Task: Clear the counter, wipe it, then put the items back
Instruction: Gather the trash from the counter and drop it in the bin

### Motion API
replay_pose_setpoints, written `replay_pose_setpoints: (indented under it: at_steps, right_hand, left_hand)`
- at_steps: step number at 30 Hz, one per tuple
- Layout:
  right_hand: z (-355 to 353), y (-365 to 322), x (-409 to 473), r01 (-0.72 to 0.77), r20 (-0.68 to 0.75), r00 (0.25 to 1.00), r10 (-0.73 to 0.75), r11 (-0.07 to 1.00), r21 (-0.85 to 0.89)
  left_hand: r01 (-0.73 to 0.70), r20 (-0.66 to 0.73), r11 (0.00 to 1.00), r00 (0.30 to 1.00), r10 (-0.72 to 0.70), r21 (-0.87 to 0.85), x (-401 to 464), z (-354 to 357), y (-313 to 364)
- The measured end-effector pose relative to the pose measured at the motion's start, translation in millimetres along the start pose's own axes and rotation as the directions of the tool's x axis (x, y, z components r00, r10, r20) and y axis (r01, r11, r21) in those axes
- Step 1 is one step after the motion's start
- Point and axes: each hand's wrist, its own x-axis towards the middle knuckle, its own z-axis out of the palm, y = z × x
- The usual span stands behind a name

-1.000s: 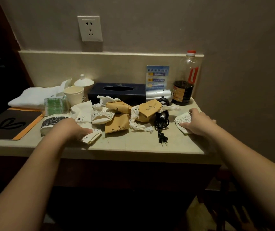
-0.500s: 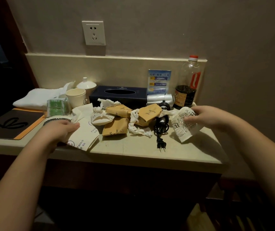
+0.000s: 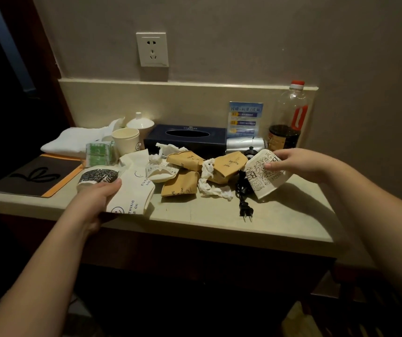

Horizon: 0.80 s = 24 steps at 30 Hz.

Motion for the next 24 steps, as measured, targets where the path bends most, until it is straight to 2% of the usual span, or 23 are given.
replay_pose_setpoints:
  at_steps: [12, 20, 24]
  right_hand:
    - [4.0, 13.0, 10.9, -0.127, 0.074, 0.991, 0.112, 0.963, 0.238]
    - [4.6, 16.6, 1.8, -0.108, 0.061, 0.994, 0.094, 0.946, 0.304]
    - [-10.0, 19.4, -8.7, -0.044, 0.034, 0.999, 0.033, 0.909, 0.415]
  left_hand:
    - [0.031, 0.130, 0.997, 0.991, -0.021, -0.077, -10.0, 28.1, -10.0]
    - [0.022, 0.159, 0.997, 0.987, -0.009, -0.079, -19.2, 42.0, -14.0]
    - [0.021, 0.162, 0.997, 0.987, -0.008, -0.079, -23.3, 43.2, -14.2]
